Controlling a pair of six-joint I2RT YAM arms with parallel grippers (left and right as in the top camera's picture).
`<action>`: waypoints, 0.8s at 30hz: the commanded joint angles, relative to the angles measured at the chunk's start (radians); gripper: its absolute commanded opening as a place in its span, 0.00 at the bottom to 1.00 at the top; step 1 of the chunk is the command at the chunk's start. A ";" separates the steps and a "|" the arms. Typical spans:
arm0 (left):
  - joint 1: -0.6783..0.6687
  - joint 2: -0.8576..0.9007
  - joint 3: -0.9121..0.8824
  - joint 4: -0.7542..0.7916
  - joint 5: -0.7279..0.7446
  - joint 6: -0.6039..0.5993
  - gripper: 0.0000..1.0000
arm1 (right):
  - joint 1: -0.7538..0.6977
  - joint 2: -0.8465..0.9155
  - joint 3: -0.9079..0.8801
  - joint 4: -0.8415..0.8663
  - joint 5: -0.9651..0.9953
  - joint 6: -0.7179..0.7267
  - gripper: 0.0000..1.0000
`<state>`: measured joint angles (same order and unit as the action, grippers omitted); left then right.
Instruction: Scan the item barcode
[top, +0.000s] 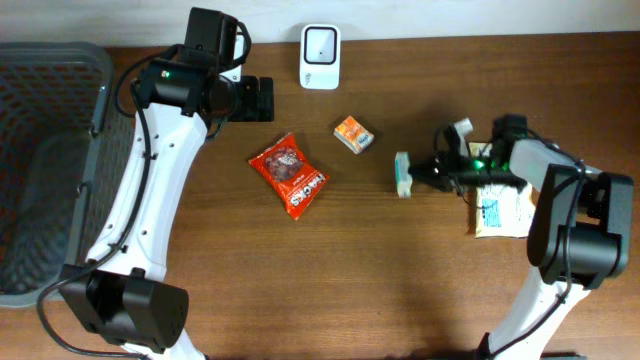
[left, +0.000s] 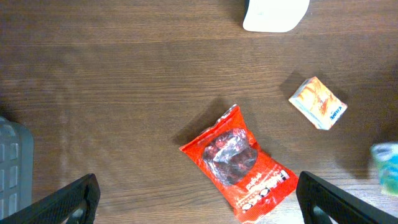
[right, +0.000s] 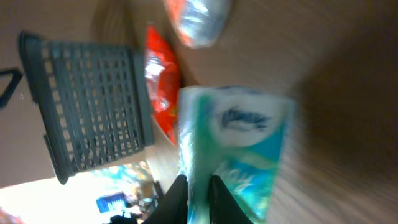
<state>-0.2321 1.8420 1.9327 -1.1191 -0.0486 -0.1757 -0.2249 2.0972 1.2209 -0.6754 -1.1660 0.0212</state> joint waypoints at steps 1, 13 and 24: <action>0.006 -0.002 0.001 -0.001 0.008 0.006 0.99 | -0.099 -0.010 -0.013 -0.048 0.225 0.112 0.25; 0.006 -0.002 0.001 -0.002 0.008 0.006 0.99 | 0.344 -0.044 0.470 -0.542 0.798 0.003 0.27; 0.006 -0.002 0.001 -0.001 0.008 0.006 0.99 | 0.327 0.054 0.464 -0.569 1.195 0.257 0.32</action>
<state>-0.2321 1.8420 1.9327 -1.1191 -0.0486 -0.1757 0.1127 2.1426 1.6970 -1.2331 0.0109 0.2588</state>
